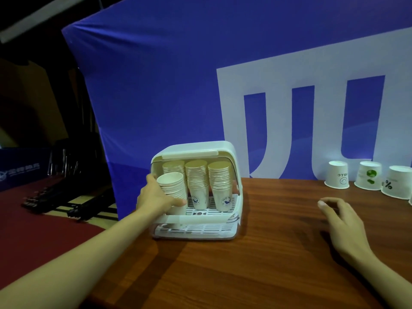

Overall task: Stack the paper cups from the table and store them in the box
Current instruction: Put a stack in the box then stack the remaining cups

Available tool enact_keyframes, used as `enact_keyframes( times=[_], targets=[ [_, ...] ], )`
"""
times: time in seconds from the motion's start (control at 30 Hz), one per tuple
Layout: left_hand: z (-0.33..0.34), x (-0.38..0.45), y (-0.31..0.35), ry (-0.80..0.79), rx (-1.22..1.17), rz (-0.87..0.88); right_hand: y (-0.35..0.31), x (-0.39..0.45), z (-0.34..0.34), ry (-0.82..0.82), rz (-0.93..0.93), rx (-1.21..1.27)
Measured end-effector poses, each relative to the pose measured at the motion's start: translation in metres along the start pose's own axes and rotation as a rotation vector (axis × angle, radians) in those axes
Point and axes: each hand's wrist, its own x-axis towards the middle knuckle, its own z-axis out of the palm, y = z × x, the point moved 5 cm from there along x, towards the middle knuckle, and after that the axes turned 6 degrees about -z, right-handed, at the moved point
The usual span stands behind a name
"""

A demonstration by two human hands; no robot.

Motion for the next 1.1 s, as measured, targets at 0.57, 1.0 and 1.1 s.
enact_keyframes(
  times=[0.57, 1.0, 1.1],
  targets=[
    [0.094, -0.144, 0.083, 0.037, -0.335, 0.854, -0.007, -0.004, 0.003, -0.034, 0.114, 0.014],
    [0.328, -0.136, 0.284, -0.378, 0.141, 0.755, 0.042, 0.026, -0.059, 0.342, 0.326, 0.041],
    [0.365, -0.118, 0.323, -0.301, 0.165, 0.806, 0.046, 0.027, -0.057, 0.342, 0.288, 0.015]
  ],
)
